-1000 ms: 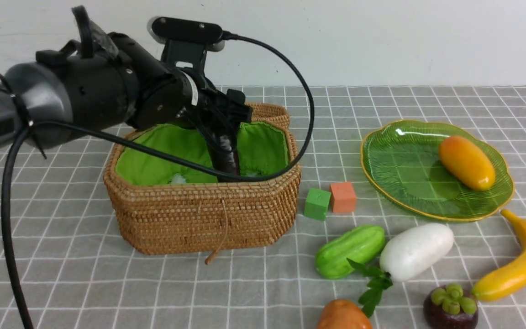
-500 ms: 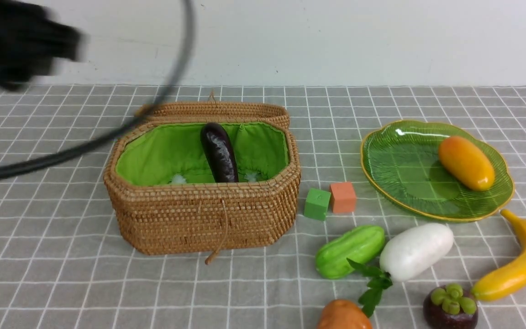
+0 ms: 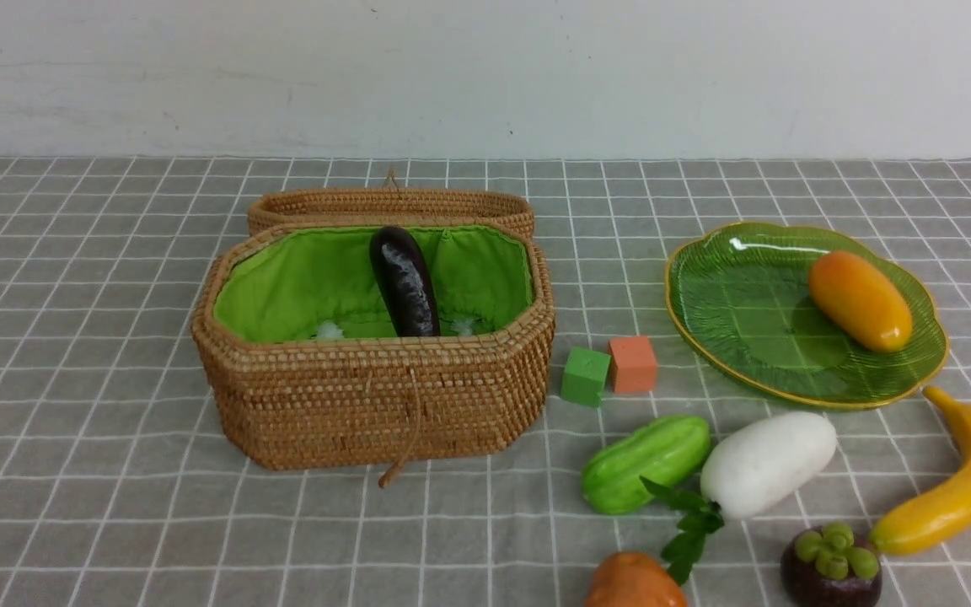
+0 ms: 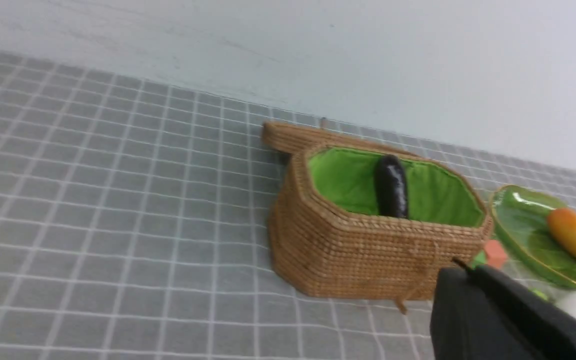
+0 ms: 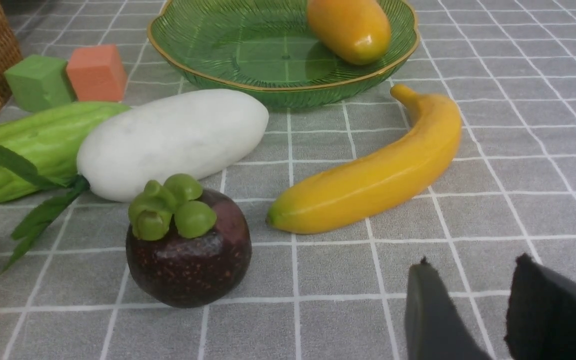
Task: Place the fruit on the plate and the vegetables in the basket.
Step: Use the right arm to grab a banana and put it into the right plate
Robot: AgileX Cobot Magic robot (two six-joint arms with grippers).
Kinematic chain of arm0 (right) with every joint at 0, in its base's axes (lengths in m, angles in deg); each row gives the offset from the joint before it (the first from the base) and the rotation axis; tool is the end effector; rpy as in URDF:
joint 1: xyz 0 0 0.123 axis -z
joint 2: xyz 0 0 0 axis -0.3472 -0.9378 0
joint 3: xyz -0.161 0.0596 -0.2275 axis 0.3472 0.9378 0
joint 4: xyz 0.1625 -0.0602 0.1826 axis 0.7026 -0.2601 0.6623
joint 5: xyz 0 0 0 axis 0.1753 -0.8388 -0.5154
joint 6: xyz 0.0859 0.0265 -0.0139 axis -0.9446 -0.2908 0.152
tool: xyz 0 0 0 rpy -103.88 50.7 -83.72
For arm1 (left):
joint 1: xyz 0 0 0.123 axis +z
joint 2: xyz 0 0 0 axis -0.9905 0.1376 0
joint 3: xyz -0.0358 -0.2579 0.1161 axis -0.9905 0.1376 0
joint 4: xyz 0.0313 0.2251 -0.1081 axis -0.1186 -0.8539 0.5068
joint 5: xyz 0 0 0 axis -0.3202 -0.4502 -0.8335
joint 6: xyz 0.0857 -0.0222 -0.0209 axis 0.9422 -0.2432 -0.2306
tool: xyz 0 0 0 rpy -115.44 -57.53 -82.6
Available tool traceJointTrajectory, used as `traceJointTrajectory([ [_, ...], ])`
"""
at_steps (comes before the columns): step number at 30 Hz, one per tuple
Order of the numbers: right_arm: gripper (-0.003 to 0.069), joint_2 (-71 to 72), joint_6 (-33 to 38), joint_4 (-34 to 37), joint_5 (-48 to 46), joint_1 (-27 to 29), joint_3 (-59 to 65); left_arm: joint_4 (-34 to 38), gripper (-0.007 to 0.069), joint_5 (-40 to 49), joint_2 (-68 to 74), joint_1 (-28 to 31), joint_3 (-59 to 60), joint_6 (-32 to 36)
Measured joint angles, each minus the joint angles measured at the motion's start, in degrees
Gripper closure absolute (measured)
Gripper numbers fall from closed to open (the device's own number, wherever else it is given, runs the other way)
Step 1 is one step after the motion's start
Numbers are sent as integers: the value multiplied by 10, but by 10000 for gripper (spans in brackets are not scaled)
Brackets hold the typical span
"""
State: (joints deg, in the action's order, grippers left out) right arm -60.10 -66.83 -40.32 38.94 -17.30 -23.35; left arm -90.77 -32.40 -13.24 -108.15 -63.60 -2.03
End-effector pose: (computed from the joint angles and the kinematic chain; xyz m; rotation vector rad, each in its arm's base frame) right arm 0.0522 -0.0009 0.1742 0.0327 1.8695 -0.0191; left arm -0.0230 0.0338 0.3591 -0.1110 1.7395 -0.4282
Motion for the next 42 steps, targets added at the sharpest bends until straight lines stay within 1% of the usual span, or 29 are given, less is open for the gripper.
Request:
traceJointTrajectory([
  [2, 417, 0, 0, 0, 0, 0, 0, 44, 638, -26, -28, 0, 61, -20],
  [5, 417, 0, 0, 0, 0, 0, 0, 107, 638, -50, -32, 0, 104, -26],
  [7, 417, 0, 0, 0, 0, 0, 0, 131, 638, -59, -32, 0, 117, -27],
  [9, 417, 0, 0, 0, 0, 0, 0, 139, 638, -63, -29, 0, 122, -28],
  [28, 417, 0, 0, 0, 0, 0, 0, 137, 638, -74, -28, 0, 124, -29],
  [29, 417, 0, 0, 0, 0, 0, 0, 133, 638, -80, -28, 0, 126, -29],
  [31, 417, 0, 0, 0, 0, 0, 0, 107, 638, -119, -28, 1, 139, -27],
  [32, 417, 0, 0, 0, 0, 0, 0, 90, 638, -149, -28, 6, 151, -14],
  [33, 417, 0, 0, 0, 0, 0, 0, 87, 638, -153, -28, 9, 153, -10],
  [35, 417, 0, 0, 0, 0, 0, 0, 72, 638, -204, -28, 38, 177, 31],
  [38, 417, 0, 0, 0, 0, 0, 0, 72, 637, -261, -28, 87, 208, 89],
  [39, 417, 0, 0, 0, 0, 0, 0, 72, 637, -292, -28, 118, 227, 118],
  [40, 417, 0, 0, 0, 0, 0, 0, 73, 637, -302, -28, 122, 234, 121],
  [41, 417, 0, 0, 0, 0, 0, 0, 90, 636, -365, -28, 174, 284, 148],
  [42, 417, 0, 0, 0, 0, 0, 0, 99, 635, -385, -28, 186, 299, 151],
])
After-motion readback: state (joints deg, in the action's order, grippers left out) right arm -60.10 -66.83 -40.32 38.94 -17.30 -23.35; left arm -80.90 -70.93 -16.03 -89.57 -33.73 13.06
